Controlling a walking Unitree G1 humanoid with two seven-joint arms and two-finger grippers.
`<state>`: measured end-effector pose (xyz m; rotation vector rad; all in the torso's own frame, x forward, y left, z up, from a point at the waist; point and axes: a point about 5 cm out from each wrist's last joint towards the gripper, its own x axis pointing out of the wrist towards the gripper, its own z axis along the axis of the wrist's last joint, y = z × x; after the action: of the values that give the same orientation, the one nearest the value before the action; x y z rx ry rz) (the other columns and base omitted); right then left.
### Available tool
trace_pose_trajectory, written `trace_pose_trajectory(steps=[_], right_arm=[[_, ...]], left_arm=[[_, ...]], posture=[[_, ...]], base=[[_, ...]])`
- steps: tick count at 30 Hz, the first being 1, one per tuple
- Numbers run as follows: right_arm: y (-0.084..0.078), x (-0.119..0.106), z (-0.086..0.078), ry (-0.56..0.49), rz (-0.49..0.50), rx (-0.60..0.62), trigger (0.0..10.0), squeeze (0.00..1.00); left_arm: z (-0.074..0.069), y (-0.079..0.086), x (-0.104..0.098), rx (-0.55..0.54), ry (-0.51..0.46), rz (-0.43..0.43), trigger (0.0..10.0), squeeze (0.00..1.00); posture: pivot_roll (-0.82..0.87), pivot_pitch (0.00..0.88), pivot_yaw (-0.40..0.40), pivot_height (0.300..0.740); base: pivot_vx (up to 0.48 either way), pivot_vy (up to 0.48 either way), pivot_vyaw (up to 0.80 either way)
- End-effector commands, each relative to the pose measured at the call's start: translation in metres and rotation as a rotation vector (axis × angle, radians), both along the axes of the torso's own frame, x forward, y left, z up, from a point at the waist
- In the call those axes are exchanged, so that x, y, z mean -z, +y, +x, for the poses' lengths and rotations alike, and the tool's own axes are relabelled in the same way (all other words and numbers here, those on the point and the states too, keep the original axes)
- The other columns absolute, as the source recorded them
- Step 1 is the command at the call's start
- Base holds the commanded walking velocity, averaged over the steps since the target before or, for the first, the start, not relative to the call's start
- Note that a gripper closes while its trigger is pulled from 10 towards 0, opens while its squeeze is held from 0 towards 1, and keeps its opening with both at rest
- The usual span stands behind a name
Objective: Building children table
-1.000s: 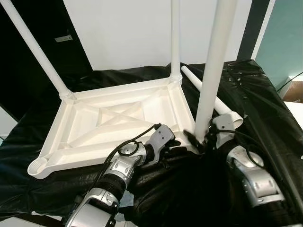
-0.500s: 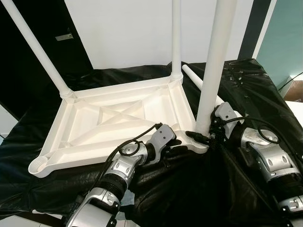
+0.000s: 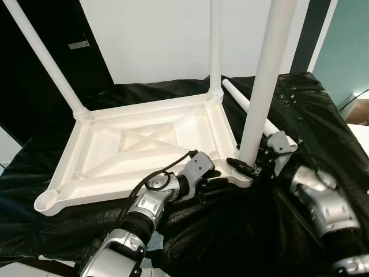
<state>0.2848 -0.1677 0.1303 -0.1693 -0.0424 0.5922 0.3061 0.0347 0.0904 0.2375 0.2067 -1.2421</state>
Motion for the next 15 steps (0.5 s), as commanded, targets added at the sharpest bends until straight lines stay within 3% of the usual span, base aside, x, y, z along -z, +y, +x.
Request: trace_pose_trajectory(steps=[1,2,5,12,13,15], right_arm=[[-0.011,0.018,-0.005,0.075,-0.028,0.101,0.0,0.0],[-0.011,0.018,-0.005,0.075,-0.028,0.101,0.0,0.0],[-0.012,0.02,-0.014,0.029,0.034,0.296,0.0,0.0],[-0.011,0.019,-0.019,0.012,0.053,0.392,0.0,0.0],[-0.008,0.019,-0.019,0.008,0.028,0.364,5.2,0.0],[-0.006,0.019,-0.019,0.005,0.008,0.346,5.2,0.0]], left_arm=[[-0.01,0.008,0.025,-0.005,0.107,0.059,10.0,0.0],[-0.01,0.008,0.025,-0.005,0.107,0.059,10.0,0.0],[-0.01,0.009,0.025,-0.007,0.107,0.06,10.0,0.0],[-0.009,0.01,0.025,-0.005,0.106,0.064,10.0,0.0],[-0.01,0.01,0.026,-0.003,0.106,0.065,10.0,0.0],[-0.01,0.01,0.026,-0.001,0.106,0.066,10.0,0.0]], posture=[[-0.09,0.0,0.086,0.74],[-0.09,0.0,0.086,0.74],[-0.09,0.0,0.089,0.74],[-0.1,0.0,0.098,0.74],[-0.1,0.0,0.098,0.74],[-0.1,0.0,0.098,0.74]], base=[[0.0,0.0,0.0],[0.0,0.0,0.0],[0.0,0.0,0.0],[0.0,0.0,0.0],[0.0,0.0,0.0],[0.0,0.0,0.0]])
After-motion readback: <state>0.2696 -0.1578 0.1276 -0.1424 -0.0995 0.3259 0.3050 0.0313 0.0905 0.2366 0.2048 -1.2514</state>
